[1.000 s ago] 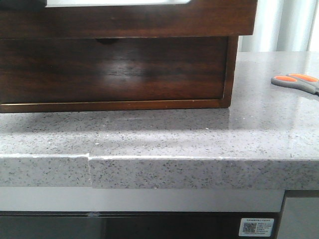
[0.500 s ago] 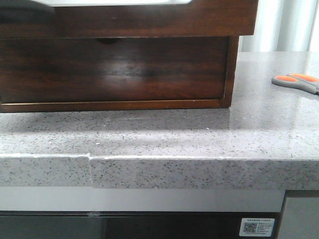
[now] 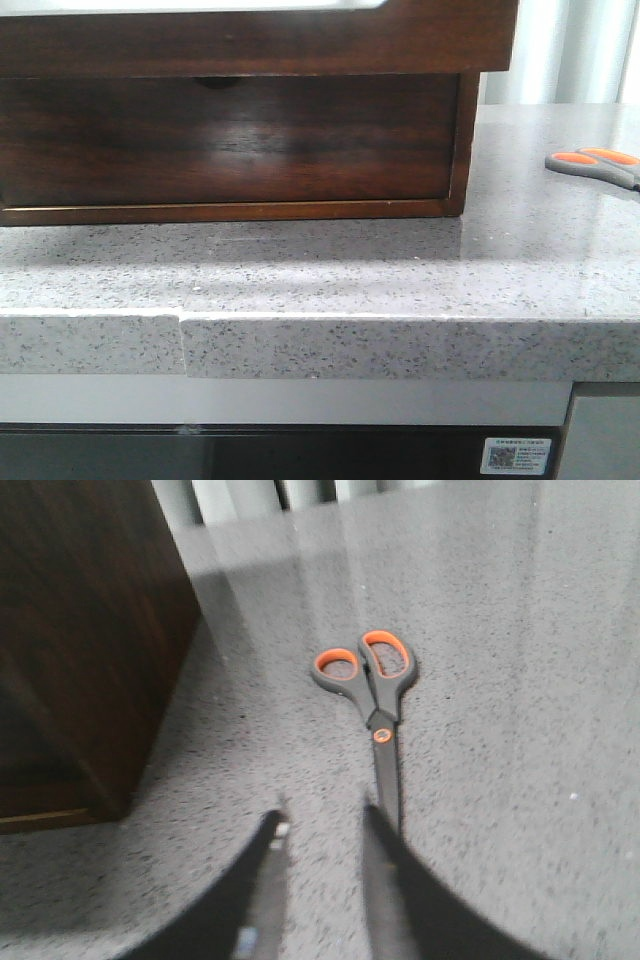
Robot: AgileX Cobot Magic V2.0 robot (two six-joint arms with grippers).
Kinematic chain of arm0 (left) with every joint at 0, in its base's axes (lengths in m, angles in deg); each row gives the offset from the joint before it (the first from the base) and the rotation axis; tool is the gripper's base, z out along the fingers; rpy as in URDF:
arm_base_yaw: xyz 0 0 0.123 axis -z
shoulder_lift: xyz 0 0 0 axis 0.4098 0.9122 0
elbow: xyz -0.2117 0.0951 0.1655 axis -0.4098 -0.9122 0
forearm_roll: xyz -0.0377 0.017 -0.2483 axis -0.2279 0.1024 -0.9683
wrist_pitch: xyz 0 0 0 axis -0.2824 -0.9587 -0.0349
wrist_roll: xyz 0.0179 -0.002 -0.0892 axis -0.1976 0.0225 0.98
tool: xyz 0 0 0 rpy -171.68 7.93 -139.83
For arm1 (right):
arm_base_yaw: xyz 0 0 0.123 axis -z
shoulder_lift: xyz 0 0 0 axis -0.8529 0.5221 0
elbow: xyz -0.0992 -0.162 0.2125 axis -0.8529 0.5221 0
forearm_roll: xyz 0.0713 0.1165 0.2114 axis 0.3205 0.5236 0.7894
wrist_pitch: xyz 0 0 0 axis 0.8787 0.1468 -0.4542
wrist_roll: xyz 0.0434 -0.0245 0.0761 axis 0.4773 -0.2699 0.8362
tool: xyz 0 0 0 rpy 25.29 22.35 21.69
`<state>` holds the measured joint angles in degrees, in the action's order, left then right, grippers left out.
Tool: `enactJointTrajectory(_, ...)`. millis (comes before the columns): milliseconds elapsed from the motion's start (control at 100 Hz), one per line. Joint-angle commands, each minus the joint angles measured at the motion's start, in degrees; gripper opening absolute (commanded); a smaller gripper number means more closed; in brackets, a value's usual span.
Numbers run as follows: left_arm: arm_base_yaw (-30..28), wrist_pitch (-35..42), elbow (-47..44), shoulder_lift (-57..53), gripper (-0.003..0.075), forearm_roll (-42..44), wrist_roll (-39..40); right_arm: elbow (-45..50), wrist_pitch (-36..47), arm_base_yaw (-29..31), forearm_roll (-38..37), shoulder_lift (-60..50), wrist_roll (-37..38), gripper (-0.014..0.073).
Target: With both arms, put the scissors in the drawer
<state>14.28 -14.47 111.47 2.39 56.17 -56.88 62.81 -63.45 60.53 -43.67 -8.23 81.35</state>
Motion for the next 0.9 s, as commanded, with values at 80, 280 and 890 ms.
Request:
enactJointTrajectory(80, 0.53, 2.53, 1.50, -2.79, 0.0304, -2.44, 0.67, -9.26, 1.23, -0.03, -3.58, 11.19, -0.53, 0.0351)
enactJointTrajectory(280, 0.53, 2.53, 1.50, -3.07, 0.0304, -2.44, 0.67, -23.77, -9.87, -0.03, -4.05, 26.97, -0.53, 0.0354)
enactJointTrajectory(890, 0.53, 2.53, 1.50, -3.07, 0.0304, -2.44, 0.67, -52.57, -34.35, -0.03, -6.58, 57.28, -1.48, 0.0354)
